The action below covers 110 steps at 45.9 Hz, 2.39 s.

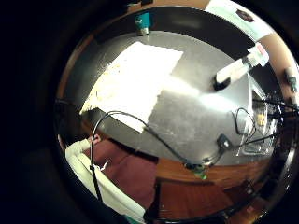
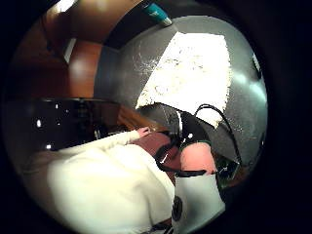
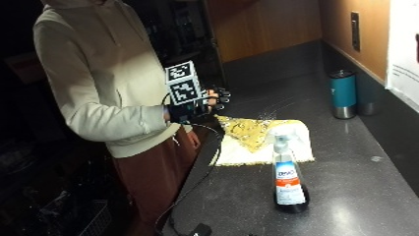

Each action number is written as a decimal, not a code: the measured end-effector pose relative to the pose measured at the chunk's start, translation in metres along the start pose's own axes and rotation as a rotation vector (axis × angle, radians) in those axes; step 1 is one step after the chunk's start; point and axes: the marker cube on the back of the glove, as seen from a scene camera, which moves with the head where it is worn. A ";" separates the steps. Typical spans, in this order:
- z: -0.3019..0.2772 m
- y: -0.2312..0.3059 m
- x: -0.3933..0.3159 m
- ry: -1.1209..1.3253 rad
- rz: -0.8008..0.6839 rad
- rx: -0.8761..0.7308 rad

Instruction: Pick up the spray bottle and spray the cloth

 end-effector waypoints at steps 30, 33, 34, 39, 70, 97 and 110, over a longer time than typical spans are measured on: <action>-0.018 -0.002 0.088 -0.067 0.179 0.205; -0.020 -0.002 0.095 -0.088 0.203 0.255; -0.020 -0.003 0.097 -0.094 0.211 0.272; -0.024 -0.005 0.108 -0.126 0.253 0.350; -0.017 -0.020 0.147 -0.422 0.540 0.701; 0.001 -0.063 0.173 -0.751 0.739 0.984; 0.009 -0.083 0.192 -0.835 0.819 1.091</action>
